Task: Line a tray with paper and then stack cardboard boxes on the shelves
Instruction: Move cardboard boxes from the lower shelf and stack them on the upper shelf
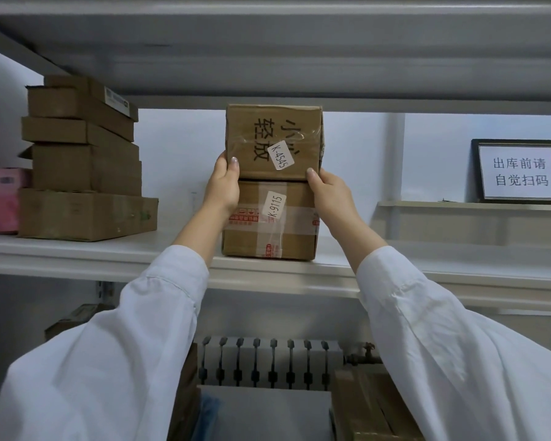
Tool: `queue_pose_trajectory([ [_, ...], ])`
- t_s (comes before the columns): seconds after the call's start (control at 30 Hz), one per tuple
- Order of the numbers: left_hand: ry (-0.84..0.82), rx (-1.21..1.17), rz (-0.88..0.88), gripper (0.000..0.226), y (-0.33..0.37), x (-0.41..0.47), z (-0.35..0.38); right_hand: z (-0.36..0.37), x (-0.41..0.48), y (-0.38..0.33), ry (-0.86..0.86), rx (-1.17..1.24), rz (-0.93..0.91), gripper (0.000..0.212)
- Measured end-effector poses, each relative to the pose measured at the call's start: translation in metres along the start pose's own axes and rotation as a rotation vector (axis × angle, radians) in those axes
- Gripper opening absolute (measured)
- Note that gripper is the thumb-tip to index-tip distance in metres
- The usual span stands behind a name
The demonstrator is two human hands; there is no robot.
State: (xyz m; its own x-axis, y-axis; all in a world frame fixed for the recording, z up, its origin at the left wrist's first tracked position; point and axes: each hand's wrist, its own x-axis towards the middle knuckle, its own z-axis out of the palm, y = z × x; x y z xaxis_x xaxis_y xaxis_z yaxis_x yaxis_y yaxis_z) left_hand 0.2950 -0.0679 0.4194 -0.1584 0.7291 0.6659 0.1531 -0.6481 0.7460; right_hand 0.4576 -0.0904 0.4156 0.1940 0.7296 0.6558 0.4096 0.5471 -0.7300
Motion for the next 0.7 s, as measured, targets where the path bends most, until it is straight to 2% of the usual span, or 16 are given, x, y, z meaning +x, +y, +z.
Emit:
queue_pose_trajectory([
  [0.2, 0.031, -0.027, -0.06, 0.04, 0.001, -0.002, 0.0, -0.002, 0.0, 0.005, -0.036, 0.083, 0.048, 0.041],
  [0.33, 0.08, 0.023, 0.002, 0.051, -0.004, -0.013, 0.005, -0.01, -0.009, 0.015, -0.015, 0.19, 0.114, 0.063],
  [0.47, 0.245, 0.075, 0.039, 0.054, -0.011, -0.034, 0.018, -0.02, -0.025, 0.028, 0.102, 0.198, 0.044, 0.049],
  [0.6, 0.392, 0.125, 0.057, 0.052, -0.006, -0.06, 0.034, -0.031, -0.042, 0.039, 0.09, 0.199, 0.036, 0.029],
  [0.7, 0.449, 0.163, 0.071, 0.056, -0.006, -0.076, 0.045, -0.041, -0.054, 0.048, 0.074, 0.177, 0.02, 0.025],
])
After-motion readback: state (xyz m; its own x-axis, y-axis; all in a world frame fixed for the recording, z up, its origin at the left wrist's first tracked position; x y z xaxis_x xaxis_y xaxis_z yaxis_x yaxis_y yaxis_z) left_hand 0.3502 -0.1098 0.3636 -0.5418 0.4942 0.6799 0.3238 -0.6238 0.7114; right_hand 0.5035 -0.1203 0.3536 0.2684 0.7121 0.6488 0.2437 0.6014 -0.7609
